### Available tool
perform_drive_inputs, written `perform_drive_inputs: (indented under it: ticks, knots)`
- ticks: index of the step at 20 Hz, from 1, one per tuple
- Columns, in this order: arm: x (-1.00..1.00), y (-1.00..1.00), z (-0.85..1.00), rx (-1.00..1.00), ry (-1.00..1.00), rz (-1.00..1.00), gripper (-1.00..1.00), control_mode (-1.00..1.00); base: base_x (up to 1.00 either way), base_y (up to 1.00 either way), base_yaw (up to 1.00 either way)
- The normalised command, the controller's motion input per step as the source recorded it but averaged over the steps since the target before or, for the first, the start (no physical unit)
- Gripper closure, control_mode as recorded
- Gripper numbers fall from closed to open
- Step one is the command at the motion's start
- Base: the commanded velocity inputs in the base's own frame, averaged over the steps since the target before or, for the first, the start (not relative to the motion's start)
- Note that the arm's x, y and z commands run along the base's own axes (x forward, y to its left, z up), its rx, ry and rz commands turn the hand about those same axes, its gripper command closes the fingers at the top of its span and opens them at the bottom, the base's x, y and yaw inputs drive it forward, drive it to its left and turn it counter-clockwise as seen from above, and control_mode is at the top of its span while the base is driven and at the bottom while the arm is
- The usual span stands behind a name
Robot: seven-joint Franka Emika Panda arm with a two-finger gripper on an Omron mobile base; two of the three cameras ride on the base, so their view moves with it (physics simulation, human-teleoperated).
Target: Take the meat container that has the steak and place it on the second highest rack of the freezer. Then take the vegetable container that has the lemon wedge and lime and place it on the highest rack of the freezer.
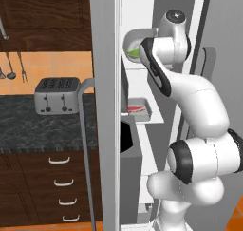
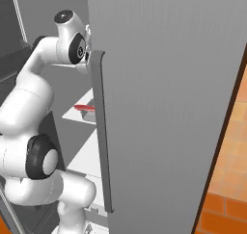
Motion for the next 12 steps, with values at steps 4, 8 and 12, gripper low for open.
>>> perform_drive_inputs:
  ticks: [4, 8, 12]
  knots:
    - [0.85, 0.00, -0.14, 0.00, 0.02, 0.00, 1.00, -1.00, 0.00, 0.00, 0.00]
    - [0.82, 0.00, -0.05, 0.02, 0.01, 0.00, 1.00, -1.00, 0.00, 0.00, 0.00]
    - [0.50, 0.00, -0.28, 0.00, 0.03, 0.00, 1.00, -1.00, 0.00, 0.00, 0.00]
